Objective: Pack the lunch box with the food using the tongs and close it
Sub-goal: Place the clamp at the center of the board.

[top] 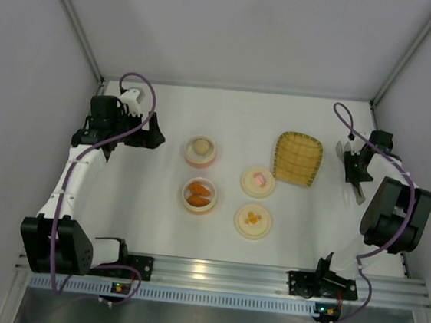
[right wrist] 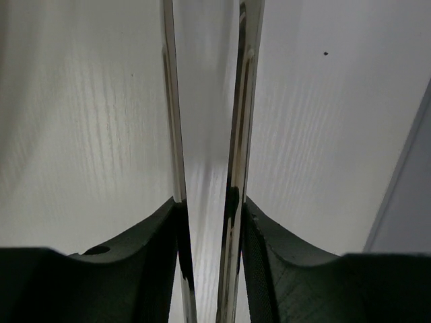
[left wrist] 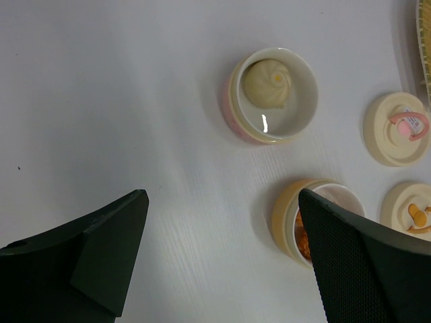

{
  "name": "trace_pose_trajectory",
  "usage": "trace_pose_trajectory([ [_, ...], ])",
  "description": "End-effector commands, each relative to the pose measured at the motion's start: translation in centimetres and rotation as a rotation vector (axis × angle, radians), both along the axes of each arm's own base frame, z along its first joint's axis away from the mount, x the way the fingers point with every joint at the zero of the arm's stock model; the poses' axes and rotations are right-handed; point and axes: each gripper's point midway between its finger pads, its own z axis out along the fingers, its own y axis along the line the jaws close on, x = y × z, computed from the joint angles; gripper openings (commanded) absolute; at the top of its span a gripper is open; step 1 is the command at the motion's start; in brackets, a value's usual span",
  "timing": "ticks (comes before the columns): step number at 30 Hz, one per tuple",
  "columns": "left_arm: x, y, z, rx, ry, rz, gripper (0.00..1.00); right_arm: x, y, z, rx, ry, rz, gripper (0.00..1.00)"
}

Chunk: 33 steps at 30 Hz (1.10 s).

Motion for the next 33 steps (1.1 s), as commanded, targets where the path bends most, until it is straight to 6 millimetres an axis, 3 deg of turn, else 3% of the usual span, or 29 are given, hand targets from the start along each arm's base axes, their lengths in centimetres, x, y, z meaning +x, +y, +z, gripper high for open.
trace_pose_trajectory([
  [1, 0.9, 0.2, 1.3, -0.008, -0.064, 0.009, 0.98, 0.7, -0.6, -0.4, -0.014, -0.038, 0.023, 0.38],
  [4, 0.8, 0.2, 1.3, -0.006, -0.062, 0.011, 0.98, -0.5, -0.4, -1.6, -0.01, -0.002, 0.016, 0.39],
  [11, 0.7, 0.2, 1.5, 0.0, -0.067, 0.011, 0.98, -2.6, 0.2, -3.6, -0.001, 0.058, 0.038, 0.56],
  [18, 0.5, 0.1, 2.0, -0.003, -0.073, 0.006, 0.98, -3.1, 0.3, -3.1, 0.004, 0.061, 0.04, 0.7],
  [20, 0.3, 0.1, 2.3, 0.001, -0.08, 0.004, 0.98, -2.6, 0.5, -1.9, 0.009, 0.031, 0.048, 0.75],
  [27, -0.6, 0.2, 3.1, 0.008, -0.092, 0.001, 0.98, -2.0, 0.8, 1.8, 0.024, -0.004, 0.055, 0.8],
  [31, -1.0, 0.2, 3.7, 0.028, -0.107, -0.015, 0.98, -1.1, 0.8, 6.6, 0.002, -0.1, 0.076, 0.82],
  [33, -1.5, -0.1, 4.1, 0.025, -0.106, -0.044, 0.98, -0.8, 1.8, 8.9, 0.016, -0.154, 0.145, 0.84],
])
